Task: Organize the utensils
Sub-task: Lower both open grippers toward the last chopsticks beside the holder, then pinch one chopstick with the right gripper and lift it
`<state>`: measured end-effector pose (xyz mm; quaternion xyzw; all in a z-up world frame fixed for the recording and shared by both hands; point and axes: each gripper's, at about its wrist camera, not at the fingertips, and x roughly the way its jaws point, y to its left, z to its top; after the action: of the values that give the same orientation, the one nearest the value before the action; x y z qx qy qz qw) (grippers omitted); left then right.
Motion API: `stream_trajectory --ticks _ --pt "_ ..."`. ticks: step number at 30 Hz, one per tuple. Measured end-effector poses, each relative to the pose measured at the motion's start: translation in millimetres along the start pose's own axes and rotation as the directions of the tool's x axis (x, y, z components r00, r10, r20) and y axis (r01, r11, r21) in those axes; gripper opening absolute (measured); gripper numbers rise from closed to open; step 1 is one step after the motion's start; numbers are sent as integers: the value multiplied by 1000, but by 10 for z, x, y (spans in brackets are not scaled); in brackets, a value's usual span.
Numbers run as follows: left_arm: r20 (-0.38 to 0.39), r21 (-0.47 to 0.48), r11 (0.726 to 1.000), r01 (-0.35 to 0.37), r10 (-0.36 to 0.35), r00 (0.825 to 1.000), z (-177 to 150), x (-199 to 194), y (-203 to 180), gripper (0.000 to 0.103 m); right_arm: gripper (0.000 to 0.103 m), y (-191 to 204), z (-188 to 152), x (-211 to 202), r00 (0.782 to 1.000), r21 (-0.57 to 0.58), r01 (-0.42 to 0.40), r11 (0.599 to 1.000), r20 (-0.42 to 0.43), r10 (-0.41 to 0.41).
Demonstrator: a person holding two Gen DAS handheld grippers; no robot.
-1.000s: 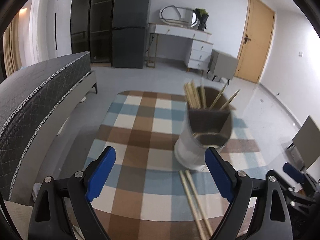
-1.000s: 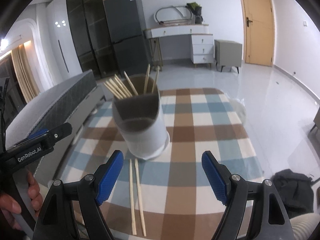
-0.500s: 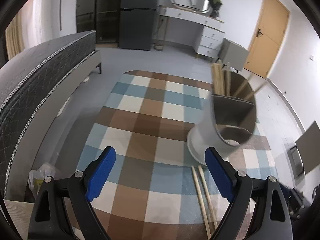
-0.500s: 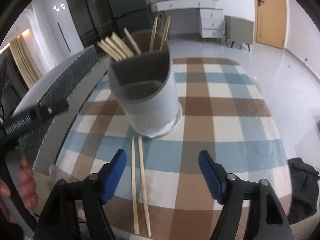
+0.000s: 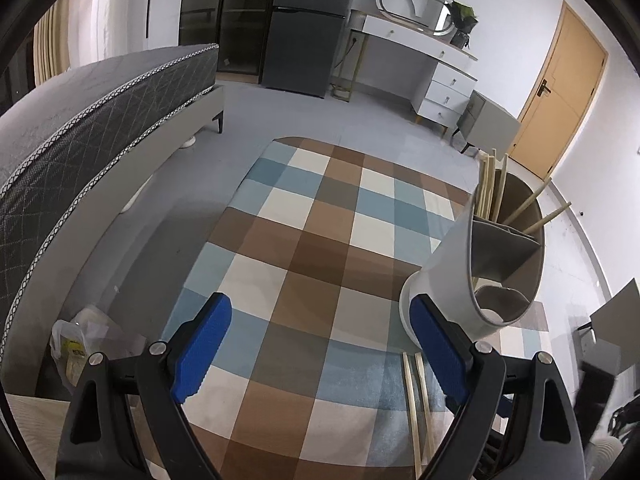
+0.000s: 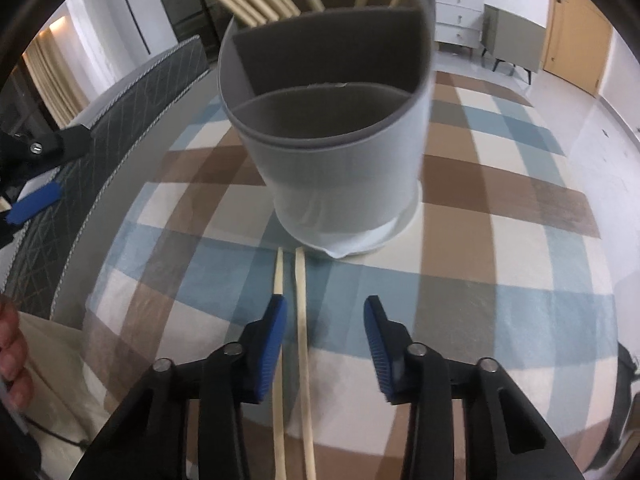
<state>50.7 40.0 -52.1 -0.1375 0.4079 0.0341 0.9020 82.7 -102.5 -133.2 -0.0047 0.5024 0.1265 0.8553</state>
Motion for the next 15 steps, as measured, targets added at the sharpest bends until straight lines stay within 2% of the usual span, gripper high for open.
stream_trajectory --ticks 3,11,15 --pt "0 1 1000 -10 10 1000 16 15 15 88 28 29 33 131 1000 -9 -11 1000 -28 11" --pt "-11 -14 999 -30 30 999 42 55 63 88 19 129 6 311 997 -72 6 997 -79 -11" --pt "-12 -4 999 -38 37 999 37 62 49 88 5 168 -39 309 995 -117 29 993 -91 -40"
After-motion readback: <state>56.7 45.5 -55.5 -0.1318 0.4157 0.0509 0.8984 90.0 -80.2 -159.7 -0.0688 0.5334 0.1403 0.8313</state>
